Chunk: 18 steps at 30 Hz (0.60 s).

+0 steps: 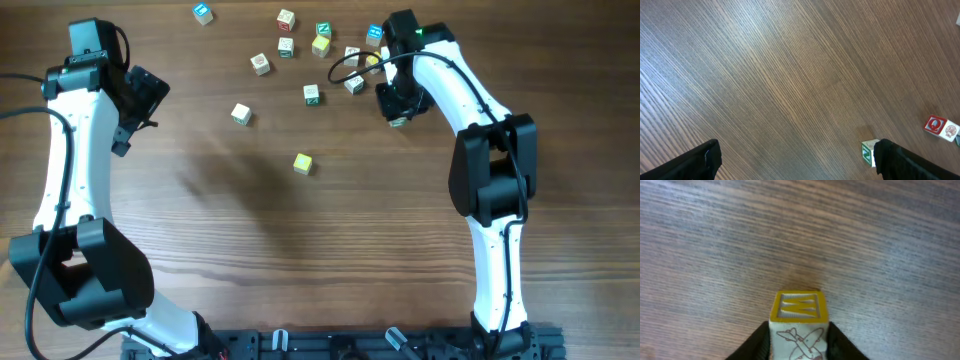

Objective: Form a circle
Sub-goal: 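Reach the right gripper to the yellow-bordered M block, then grasp the M block with the right gripper and lift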

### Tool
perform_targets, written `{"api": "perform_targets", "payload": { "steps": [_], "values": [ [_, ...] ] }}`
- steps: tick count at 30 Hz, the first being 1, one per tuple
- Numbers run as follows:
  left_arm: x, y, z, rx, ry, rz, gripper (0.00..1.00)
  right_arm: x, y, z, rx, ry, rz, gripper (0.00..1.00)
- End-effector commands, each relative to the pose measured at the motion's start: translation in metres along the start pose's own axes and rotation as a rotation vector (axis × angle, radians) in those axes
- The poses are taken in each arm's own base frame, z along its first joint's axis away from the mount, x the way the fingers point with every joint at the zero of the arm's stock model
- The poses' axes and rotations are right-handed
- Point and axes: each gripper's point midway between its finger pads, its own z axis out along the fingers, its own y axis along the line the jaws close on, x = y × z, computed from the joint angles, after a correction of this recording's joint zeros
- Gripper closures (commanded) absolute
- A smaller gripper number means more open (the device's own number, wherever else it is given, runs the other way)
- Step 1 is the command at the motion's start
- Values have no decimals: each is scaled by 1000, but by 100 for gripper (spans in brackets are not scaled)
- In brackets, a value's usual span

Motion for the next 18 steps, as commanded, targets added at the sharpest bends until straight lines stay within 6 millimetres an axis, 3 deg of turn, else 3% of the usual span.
{"api": "perform_targets", "payload": {
  "steps": [1, 6, 13, 15, 18],
  "values": [
    [-1, 1, 0, -2, -3, 6, 0, -2, -4, -21, 19, -32, 2, 72],
    [-1, 1, 0, -2, -2, 6, 0, 4, 6, -58, -39, -63, -2, 75],
    [-1, 1, 0, -2, -2, 6, 0, 47, 52, -126, -220, -34, -47, 75],
    [-1, 1, 0, -2, -3, 6, 0, 64, 73, -134, -221, 4, -94, 76],
    [-1, 1, 0, -2, -2, 6, 0, 82, 105, -132, -218, 55, -156, 82]
  ]
}}
